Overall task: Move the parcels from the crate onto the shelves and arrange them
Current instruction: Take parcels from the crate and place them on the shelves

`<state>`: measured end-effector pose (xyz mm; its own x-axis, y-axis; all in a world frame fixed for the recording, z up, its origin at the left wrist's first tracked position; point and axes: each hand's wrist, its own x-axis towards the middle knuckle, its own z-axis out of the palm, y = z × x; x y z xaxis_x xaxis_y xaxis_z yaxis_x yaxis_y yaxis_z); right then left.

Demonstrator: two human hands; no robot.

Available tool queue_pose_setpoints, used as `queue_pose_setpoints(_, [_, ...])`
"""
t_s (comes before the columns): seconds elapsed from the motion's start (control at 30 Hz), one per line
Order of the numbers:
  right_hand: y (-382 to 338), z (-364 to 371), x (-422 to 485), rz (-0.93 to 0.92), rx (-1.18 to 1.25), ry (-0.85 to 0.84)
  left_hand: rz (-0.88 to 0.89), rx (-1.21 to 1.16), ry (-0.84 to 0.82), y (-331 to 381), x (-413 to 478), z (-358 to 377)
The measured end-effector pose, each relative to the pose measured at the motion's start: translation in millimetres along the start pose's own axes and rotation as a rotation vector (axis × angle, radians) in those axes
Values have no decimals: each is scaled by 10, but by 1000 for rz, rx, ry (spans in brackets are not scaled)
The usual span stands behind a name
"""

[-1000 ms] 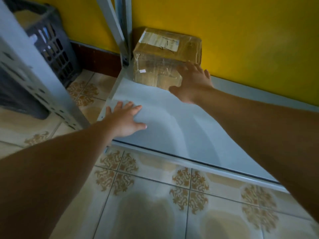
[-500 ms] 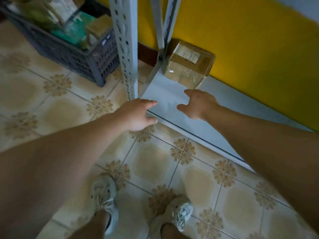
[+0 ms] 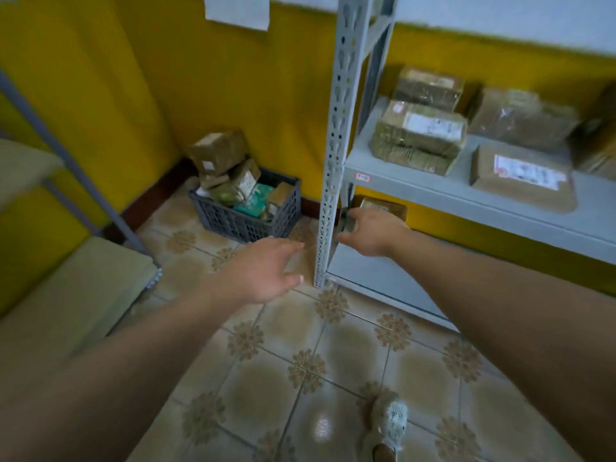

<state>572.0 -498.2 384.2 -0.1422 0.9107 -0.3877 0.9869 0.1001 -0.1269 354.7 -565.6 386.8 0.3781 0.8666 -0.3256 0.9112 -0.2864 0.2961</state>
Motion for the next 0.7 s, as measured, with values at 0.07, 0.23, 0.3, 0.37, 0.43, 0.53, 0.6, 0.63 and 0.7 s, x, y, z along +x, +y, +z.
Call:
queue_pose_setpoints(0.07, [-285,-338,-223,-30,7,35,-8,64,29,-67,-357,-354])
queue_pose_setpoints(0.23, [-796,-1044,-557,-114,-22,167,-73,190,180,-169,-858,-1052])
queue_pose_setpoints(0.3, [-929,-1252,-620,-168,-13,199,-107,196,234,-182,-948,-1245])
queue_pose_setpoints(0.37, [-1031,-1410,-619,-216,-14,231,-146,196,274,-196,-1000,-1391])
queue_pose_setpoints(0.43, [-1122,-1525,-568,-258,-27,260,-182,219,301,-216,-1036,-1478])
queue_pose_setpoints(0.53, [-1240,-1644,-434,-302,-14,276,-223,233,287,-283,-1070,-1541])
queue_pose_setpoints(0.6, [-1310,-1676,-340,-317,-6,273,-255,229,274,-350,-1080,-1565])
queue_pose_setpoints(0.63, [-1345,-1680,-296,-320,-4,268,-268,227,272,-390,-1076,-1575])
queue_pose_setpoints(0.7, [-1413,-1674,-193,-321,-10,256,-278,209,277,-485,-1042,-1590])
